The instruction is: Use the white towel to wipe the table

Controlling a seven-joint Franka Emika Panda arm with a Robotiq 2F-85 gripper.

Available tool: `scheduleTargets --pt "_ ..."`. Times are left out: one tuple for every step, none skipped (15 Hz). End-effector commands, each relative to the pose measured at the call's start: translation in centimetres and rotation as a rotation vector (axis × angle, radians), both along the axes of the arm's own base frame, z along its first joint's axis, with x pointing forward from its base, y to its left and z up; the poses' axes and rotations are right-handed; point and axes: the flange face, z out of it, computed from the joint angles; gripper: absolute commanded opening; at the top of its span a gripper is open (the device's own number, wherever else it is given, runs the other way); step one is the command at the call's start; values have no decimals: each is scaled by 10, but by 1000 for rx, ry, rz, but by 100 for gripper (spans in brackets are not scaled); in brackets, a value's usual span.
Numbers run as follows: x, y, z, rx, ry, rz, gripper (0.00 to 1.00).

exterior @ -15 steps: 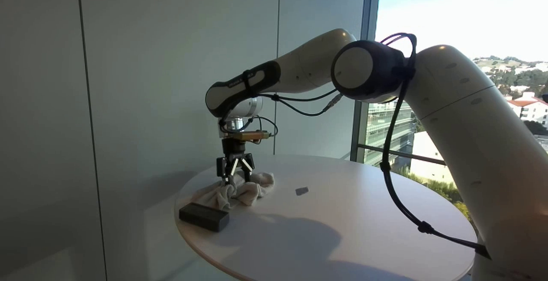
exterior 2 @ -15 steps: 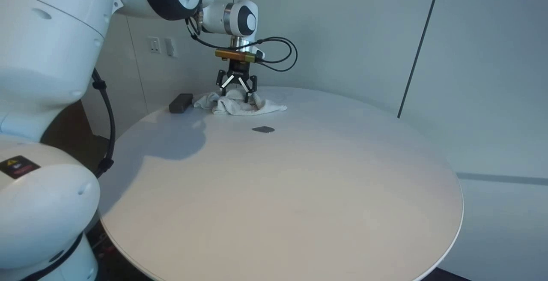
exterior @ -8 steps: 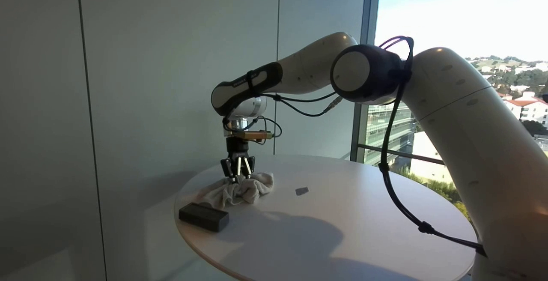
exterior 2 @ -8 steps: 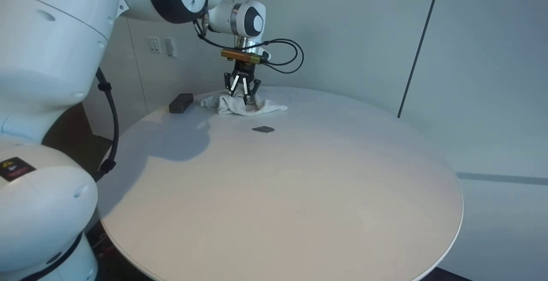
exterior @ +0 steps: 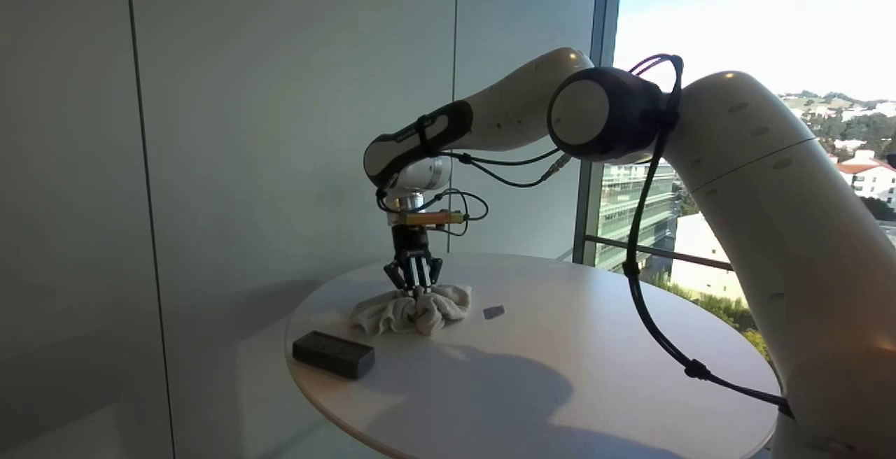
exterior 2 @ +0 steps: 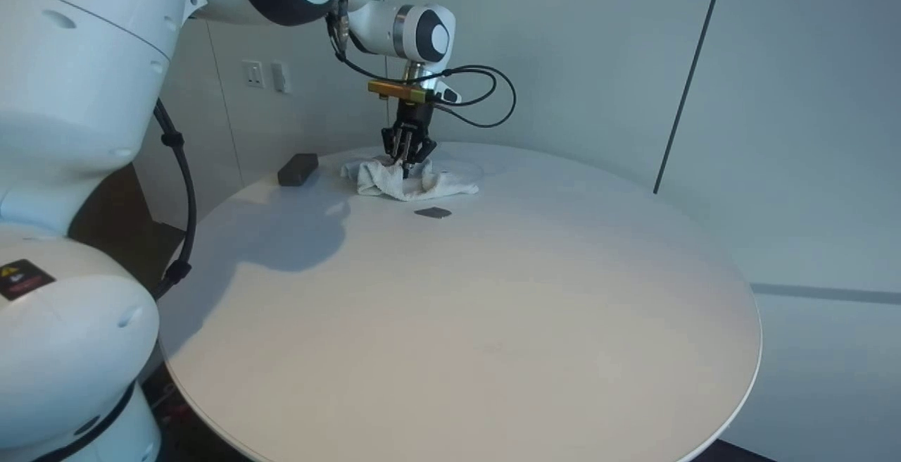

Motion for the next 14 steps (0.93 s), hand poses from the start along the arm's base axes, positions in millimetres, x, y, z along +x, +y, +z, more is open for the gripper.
scheduleTargets --pt "-43 -17 -24 -17 86 -184 14" --pt "-53 -18 -28 -22 104 -233 14" --pt "-62 -21 -35 -30 121 -284 13" --pt "-71 -23 -40 -40 138 -333 13" --pt "-79 -26 -47 -53 147 -383 13" --pt "-84 -32 -51 -63 131 -439 13" --pt "-89 -39 -53 -76 109 -491 13" --pt "-95 -46 -50 -74 89 -545 13" --pt "-100 -54 -39 -66 54 -596 13" --pt "-106 -55 -24 -84 -3 -618 13" --pt "-108 -45 -2 -114 -72 -586 13" --pt "-103 -37 11 -148 -107 -564 13" --pt "-90 -16 27 -209 -116 -533 13" --pt "-88 -8 33 -259 -138 -516 12"
